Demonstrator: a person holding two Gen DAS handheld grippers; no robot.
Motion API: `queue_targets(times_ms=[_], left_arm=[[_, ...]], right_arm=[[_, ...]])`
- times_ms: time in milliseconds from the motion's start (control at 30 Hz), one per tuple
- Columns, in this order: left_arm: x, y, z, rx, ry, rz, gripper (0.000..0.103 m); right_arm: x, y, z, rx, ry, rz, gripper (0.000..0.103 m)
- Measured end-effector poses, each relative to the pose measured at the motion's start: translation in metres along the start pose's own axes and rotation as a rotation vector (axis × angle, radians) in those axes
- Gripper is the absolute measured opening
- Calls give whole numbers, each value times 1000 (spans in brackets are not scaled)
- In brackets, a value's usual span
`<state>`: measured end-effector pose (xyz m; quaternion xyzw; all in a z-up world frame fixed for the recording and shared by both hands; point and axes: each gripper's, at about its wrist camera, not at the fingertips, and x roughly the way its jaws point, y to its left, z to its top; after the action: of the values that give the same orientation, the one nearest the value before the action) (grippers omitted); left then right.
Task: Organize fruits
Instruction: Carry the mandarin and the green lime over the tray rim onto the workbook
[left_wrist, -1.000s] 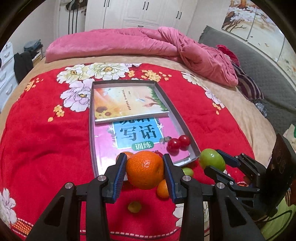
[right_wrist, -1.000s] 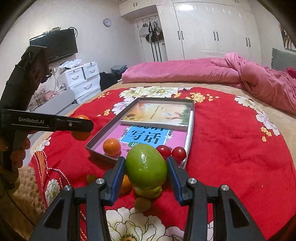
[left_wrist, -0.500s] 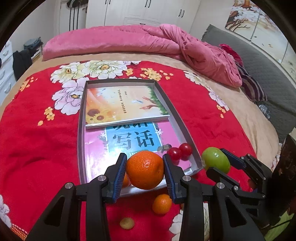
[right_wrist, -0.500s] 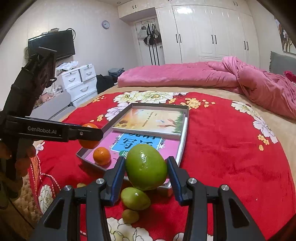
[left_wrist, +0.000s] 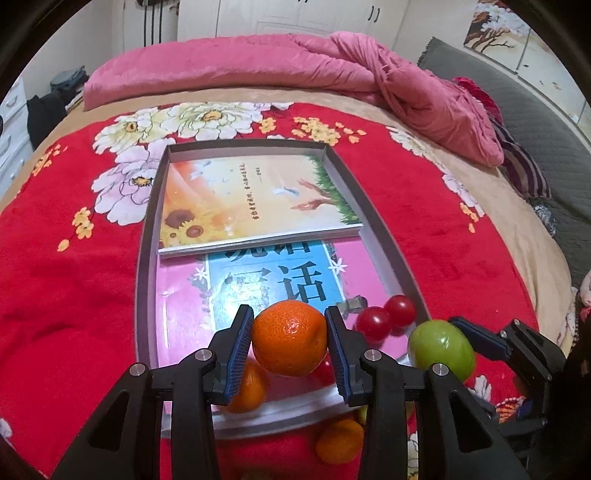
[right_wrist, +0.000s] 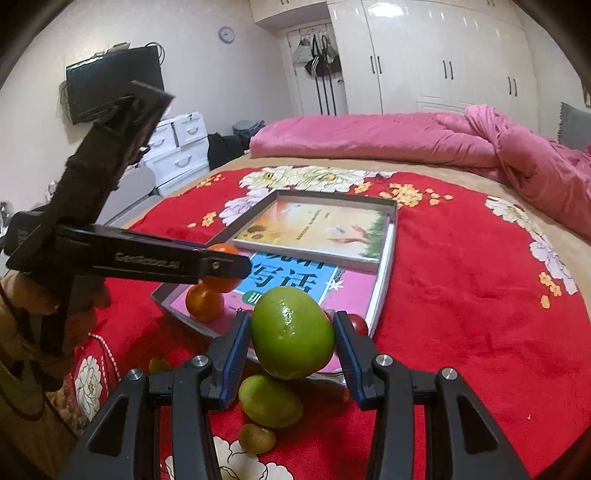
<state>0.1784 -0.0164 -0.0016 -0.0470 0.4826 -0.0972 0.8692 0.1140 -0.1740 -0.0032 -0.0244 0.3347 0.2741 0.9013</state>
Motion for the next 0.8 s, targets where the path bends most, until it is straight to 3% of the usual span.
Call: queue_targets(times_ms=[800], left_arm=[[40, -4, 3, -1, 71, -4, 41]], right_arm=[[35, 2, -3, -33, 78, 36, 46]])
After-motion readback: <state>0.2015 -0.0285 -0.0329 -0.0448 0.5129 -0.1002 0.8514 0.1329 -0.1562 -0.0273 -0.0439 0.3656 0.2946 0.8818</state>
